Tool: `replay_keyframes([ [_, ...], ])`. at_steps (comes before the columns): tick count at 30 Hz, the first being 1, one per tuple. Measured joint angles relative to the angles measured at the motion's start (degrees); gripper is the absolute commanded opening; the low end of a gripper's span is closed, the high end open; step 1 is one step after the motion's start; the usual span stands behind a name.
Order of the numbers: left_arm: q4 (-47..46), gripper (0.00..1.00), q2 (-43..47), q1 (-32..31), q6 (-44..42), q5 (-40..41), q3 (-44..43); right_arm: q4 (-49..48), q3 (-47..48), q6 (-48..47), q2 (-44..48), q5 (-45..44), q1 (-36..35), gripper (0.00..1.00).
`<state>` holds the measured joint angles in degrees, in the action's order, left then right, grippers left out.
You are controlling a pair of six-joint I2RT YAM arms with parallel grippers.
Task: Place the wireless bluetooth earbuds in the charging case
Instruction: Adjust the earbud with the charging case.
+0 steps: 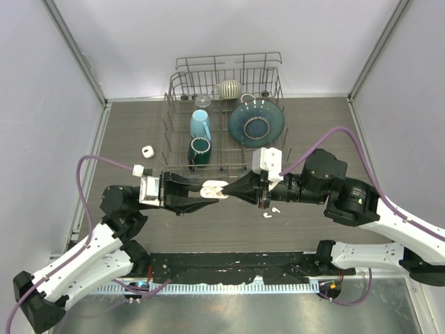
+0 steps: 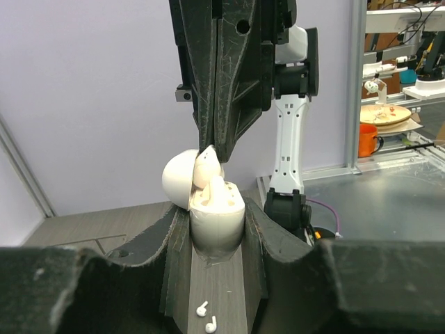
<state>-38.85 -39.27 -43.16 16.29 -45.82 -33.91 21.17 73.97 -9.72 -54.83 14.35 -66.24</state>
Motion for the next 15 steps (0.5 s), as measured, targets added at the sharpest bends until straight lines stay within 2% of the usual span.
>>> replay_keyframes([
  [15, -0.4, 0.00, -0.4, 0.1, 0.1, -0.3, 0.0, 0.5, 0.8, 0.5, -0.9, 0.8, 0.4, 0.01],
])
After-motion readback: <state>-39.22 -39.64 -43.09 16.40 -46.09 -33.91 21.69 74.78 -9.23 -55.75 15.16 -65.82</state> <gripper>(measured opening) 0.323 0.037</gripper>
